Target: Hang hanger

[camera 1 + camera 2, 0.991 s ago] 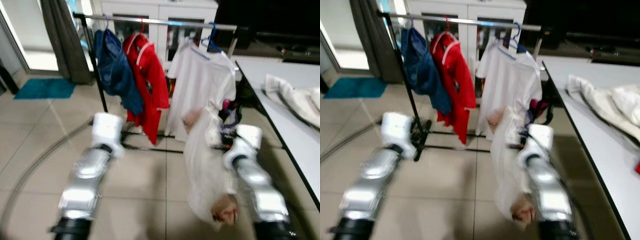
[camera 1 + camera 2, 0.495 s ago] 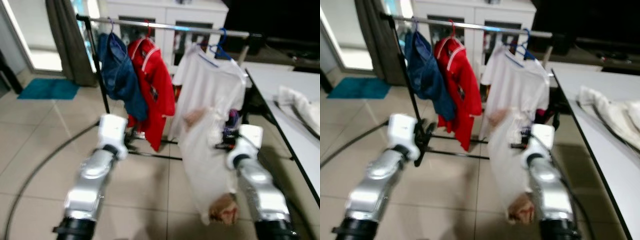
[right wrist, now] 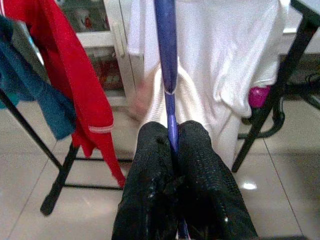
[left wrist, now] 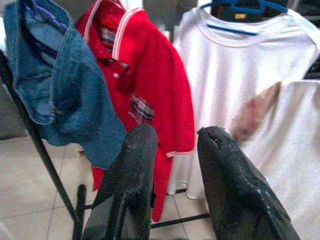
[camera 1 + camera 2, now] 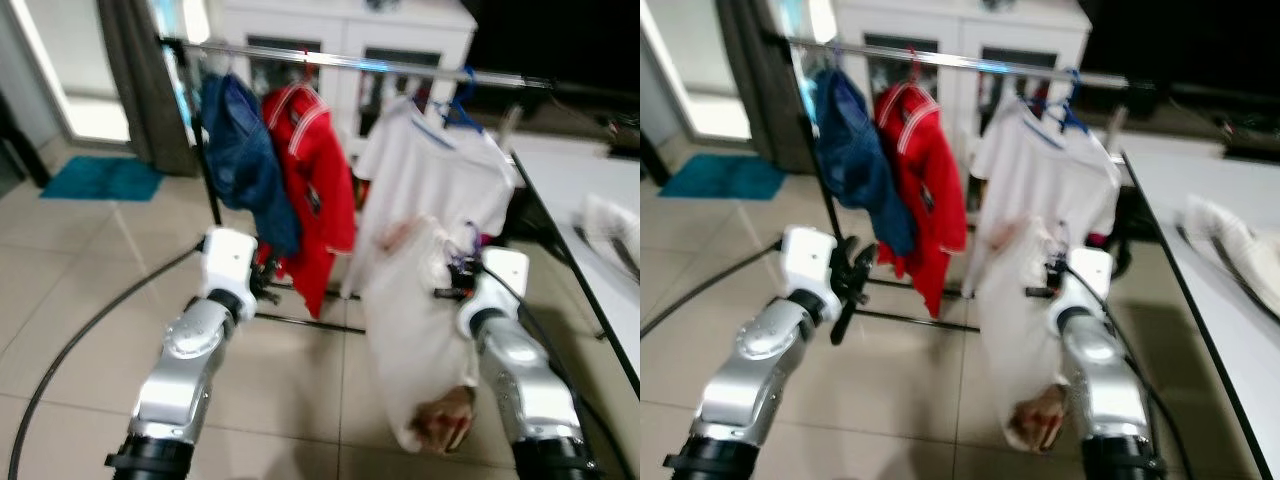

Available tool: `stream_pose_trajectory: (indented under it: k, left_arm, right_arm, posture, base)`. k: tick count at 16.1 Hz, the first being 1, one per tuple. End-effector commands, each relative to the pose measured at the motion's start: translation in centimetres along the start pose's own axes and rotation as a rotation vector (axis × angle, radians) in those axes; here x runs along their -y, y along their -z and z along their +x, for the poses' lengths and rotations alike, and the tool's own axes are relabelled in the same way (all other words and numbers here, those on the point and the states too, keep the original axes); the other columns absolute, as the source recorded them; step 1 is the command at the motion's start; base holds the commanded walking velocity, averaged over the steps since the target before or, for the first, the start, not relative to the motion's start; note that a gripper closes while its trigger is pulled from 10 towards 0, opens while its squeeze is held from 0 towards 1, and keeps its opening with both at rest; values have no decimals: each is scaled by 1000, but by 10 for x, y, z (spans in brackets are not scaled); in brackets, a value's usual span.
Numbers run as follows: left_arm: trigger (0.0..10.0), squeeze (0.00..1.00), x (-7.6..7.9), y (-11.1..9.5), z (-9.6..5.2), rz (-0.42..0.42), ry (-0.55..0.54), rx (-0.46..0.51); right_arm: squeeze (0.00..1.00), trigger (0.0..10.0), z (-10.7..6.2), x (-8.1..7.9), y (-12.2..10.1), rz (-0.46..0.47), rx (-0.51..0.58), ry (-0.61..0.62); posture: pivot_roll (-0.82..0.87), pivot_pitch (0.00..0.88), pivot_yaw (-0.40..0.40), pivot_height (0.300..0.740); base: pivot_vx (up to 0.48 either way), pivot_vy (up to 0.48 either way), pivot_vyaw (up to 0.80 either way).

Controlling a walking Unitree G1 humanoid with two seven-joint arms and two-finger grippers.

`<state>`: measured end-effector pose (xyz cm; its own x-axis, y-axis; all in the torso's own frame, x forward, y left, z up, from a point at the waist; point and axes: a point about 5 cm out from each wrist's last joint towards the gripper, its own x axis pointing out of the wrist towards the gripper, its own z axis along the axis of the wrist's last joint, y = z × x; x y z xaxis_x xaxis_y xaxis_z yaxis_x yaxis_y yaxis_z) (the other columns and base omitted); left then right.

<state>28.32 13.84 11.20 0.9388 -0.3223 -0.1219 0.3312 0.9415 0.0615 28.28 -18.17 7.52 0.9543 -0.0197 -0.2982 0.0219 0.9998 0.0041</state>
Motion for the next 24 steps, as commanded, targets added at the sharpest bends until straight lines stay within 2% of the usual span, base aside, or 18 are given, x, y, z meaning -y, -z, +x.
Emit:
stream_pose_trajectory:
  k: [1,24]
  left_arm:
    - [10000,0,-9,-1,-3,11,-26,2]
    - [10000,0,-7,-2,0,35,-4,1]
  right_arm:
    - [0,10000,2,-10,-10,5,44,-33]
    - [0,10000,4,-12,-12,6,52,-33]
  posture:
    - [81,0,-54,740]
    - [81,0,-47,740]
  base:
    - [364,0,0]
    - [367,0,0]
